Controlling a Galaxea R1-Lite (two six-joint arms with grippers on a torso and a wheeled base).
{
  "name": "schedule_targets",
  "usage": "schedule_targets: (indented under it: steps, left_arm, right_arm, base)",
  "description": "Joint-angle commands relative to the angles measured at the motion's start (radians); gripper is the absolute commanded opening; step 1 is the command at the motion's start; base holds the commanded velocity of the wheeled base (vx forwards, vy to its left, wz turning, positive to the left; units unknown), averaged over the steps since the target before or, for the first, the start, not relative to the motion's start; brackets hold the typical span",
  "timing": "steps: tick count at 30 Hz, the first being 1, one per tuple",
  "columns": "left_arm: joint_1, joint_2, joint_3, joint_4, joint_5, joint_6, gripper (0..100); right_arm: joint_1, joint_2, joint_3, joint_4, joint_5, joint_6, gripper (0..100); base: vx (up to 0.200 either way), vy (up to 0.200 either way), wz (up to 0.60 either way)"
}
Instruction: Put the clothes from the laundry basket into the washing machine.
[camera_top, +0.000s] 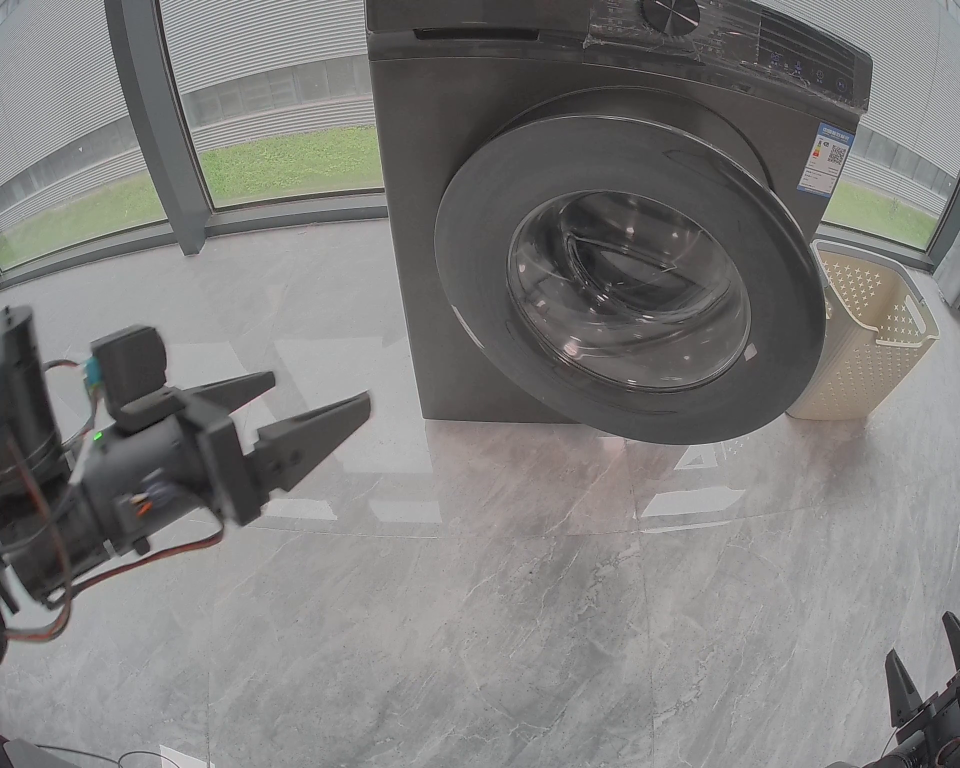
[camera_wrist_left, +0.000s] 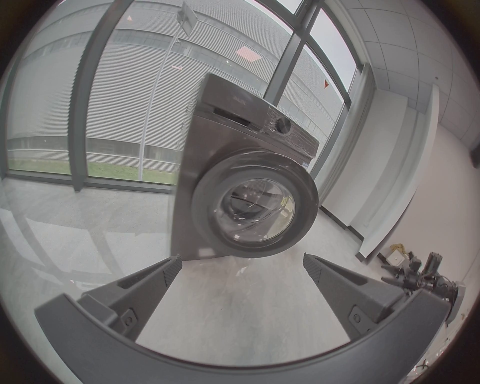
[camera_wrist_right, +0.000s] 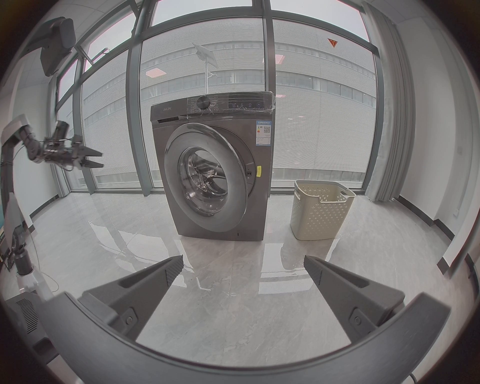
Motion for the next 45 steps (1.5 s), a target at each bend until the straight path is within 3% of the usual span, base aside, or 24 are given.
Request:
schedule_targets:
  steps: [1, 3, 4, 6, 8, 10, 11, 12, 13, 15, 18, 20, 25, 26, 29, 31, 33, 37, 39, 40, 41, 45]
  left_arm:
    - [0.407, -0.982, 0.636, 0.212, -0.066, 0.105, 100]
    - [0.473, -1.118, 0.634, 0.358, -0.103, 0.113, 100]
    - [0.473, -1.118, 0.634, 0.358, -0.103, 0.113, 100]
    - [0.56, -1.215, 0.634, 0.528, -0.147, 0.131, 100]
    - [0.596, -1.253, 0.613, 0.588, -0.162, 0.12, 100]
    - [0.594, -1.256, 0.611, 0.587, -0.138, 0.111, 100]
    - [0.594, -1.253, 0.613, 0.582, -0.078, 0.106, 100]
    - [0.594, -1.253, 0.614, 0.582, -0.072, 0.106, 100]
    - [0.592, -1.253, 0.617, 0.57, 0.0, 0.108, 100]
    - [0.585, -1.261, 0.632, 0.584, 0.046, 0.14, 100]
    - [0.586, -1.264, 0.636, 0.581, 0.051, 0.146, 100]
    - [0.585, -1.267, 0.636, 0.581, 0.048, 0.174, 100]
    - [0.585, -1.267, 0.636, 0.585, 0.046, 0.182, 100]
    - [0.583, -1.267, 0.636, 0.585, 0.046, 0.174, 100]
    - [0.583, -1.265, 0.636, 0.584, 0.042, 0.168, 100]
    - [0.583, -1.265, 0.636, 0.584, 0.042, 0.168, 100]
    - [0.583, -1.265, 0.636, 0.584, 0.042, 0.169, 100]
    - [0.582, -1.264, 0.636, 0.584, 0.04, 0.166, 100]
    - [0.582, -1.264, 0.636, 0.584, 0.038, 0.166, 100]
    - [0.582, -1.264, 0.636, 0.584, 0.037, 0.165, 100]
    - [0.582, -1.264, 0.636, 0.584, 0.035, 0.165, 100]
    - [0.582, -1.264, 0.636, 0.584, 0.035, 0.166, 100]
  right_arm:
    - [0.0, -0.016, 0.016, 0.0, 0.0, -0.001, 100]
    - [0.0, -0.016, 0.016, 0.0, 0.0, -0.001, 100]
    - [0.0, -0.016, 0.016, 0.0, 0.0, -0.001, 100]
    - [0.0, -0.016, 0.016, 0.0, 0.0, -0.001, 100]
    - [0.0, -0.016, 0.016, 0.0, 0.0, -0.001, 100]
    - [0.0, -0.016, 0.016, 0.0, 0.0, -0.001, 100]
    - [0.0, -0.016, 0.016, 0.0, 0.0, -0.001, 100]
    - [0.0, -0.016, 0.016, 0.0, 0.0, -0.001, 100]
    - [-0.001, -0.016, 0.016, 0.001, 0.002, 0.004, 100]
    - [-0.001, -0.016, 0.016, 0.0, 0.0, 0.001, 100]
    - [-0.001, -0.016, 0.016, 0.0, 0.002, -0.001, 100]
    - [-0.003, -0.016, 0.016, -0.002, 0.003, -0.004, 100]
    - [0.0, -0.016, -0.027, -0.04, 0.01, 0.002, 100]
    - [0.005, -0.007, -0.113, -0.049, 0.007, 0.033, 100]
    - [0.011, 0.128, -0.234, -0.022, 0.028, 0.151, 100]
    - [0.011, 0.183, -0.246, -0.026, 0.049, 0.167, 100]
    - [0.012, 0.407, -0.263, -0.059, 0.129, 0.18, 100]
    - [0.037, 0.772, -0.304, -0.224, 0.204, 0.226, 100]
    - [0.057, 0.846, -0.311, -0.283, 0.211, 0.242, 100]
    - [0.137, 1.004, -0.312, -0.436, 0.209, 0.294, 100]
    - [0.163, 1.045, -0.309, -0.484, 0.206, 0.317, 100]
    - [0.252, 1.228, -0.314, -0.654, 0.151, 0.395, 100]
  base:
    - [0.0, 0.0, 0.0]
    - [0.0, 0.0, 0.0]
    - [0.0, 0.0, 0.0]
    - [0.0, 0.0, 0.0]
    - [0.0, 0.0, 0.0]
    - [0.0, 0.0, 0.0]
    - [0.0, 0.0, 0.0]
    - [0.0, 0.0, 0.0]
    - [0.0, 0.0, 0.0]
    - [0.0, 0.0, 0.0]
    - [0.0, 0.0, 0.0]
    - [0.0, 0.0, 0.0]
    - [0.0, 0.0, 0.0]
    - [0.0, 0.0, 0.0]
    - [0.0, 0.0, 0.0]
    - [0.0, 0.0, 0.0]
    - [0.0, -0.2, 0.0]
    - [0.0, -0.2, 0.0]
    - [0.0, -0.2, 0.0]
    - [0.0, -0.2, 0.0]
    - [0.0, -0.2, 0.0]
    - [0.0, -0.2, 0.0]
